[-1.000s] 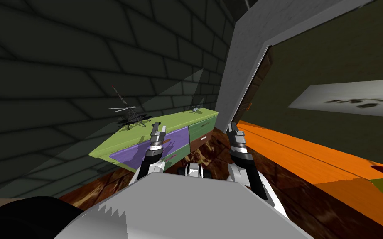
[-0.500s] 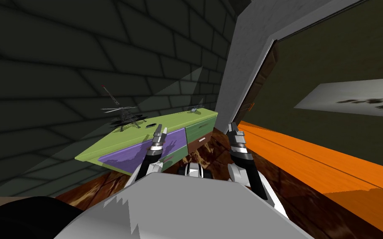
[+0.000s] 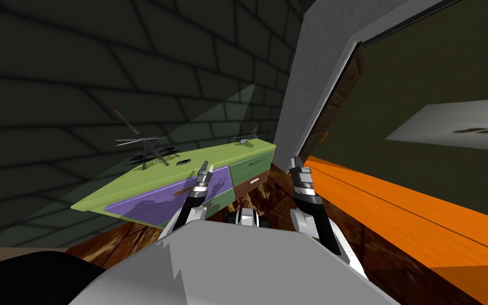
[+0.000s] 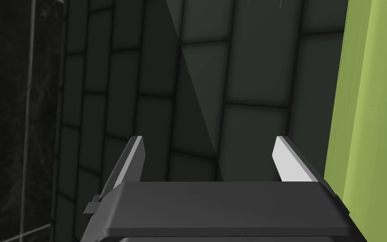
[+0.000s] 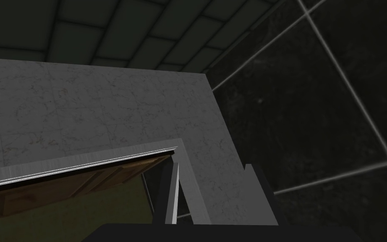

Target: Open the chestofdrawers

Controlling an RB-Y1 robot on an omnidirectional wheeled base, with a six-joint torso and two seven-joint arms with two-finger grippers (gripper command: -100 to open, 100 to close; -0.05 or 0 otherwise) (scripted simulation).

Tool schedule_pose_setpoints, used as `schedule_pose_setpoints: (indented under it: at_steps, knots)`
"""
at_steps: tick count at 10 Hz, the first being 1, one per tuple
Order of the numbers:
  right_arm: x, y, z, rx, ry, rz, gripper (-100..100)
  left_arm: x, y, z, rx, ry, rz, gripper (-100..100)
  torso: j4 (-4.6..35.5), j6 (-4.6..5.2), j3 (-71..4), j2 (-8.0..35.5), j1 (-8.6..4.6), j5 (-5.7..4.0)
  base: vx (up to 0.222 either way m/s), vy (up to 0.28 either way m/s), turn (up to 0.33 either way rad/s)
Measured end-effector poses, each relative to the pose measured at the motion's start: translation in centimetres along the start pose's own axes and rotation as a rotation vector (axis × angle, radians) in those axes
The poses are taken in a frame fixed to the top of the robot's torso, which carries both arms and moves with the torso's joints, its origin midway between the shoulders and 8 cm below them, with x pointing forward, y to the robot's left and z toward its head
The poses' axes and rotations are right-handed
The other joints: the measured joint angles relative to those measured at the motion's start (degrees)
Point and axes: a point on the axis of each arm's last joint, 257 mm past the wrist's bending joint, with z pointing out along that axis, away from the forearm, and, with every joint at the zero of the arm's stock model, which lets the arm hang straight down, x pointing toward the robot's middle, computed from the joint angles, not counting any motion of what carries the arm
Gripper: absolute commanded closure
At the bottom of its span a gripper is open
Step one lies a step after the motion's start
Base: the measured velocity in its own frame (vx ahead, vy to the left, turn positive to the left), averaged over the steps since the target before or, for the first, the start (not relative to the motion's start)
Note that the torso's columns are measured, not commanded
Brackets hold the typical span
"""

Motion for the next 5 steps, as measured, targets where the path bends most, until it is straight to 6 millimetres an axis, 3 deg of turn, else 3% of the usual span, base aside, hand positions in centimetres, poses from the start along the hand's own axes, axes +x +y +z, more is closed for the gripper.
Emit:
schedule_pose_setpoints:
  at_steps: [5]
  knots:
    - [0.0, 0.0, 0.0, 0.0, 0.0, 0.0, 0, -2.0, 4.8, -0.7, -0.094, -0.029, -0.023, -100, 0.01, 0.01, 0.01, 0.0, -0.11, -0.03, 0.111, -0.19, 0.064]
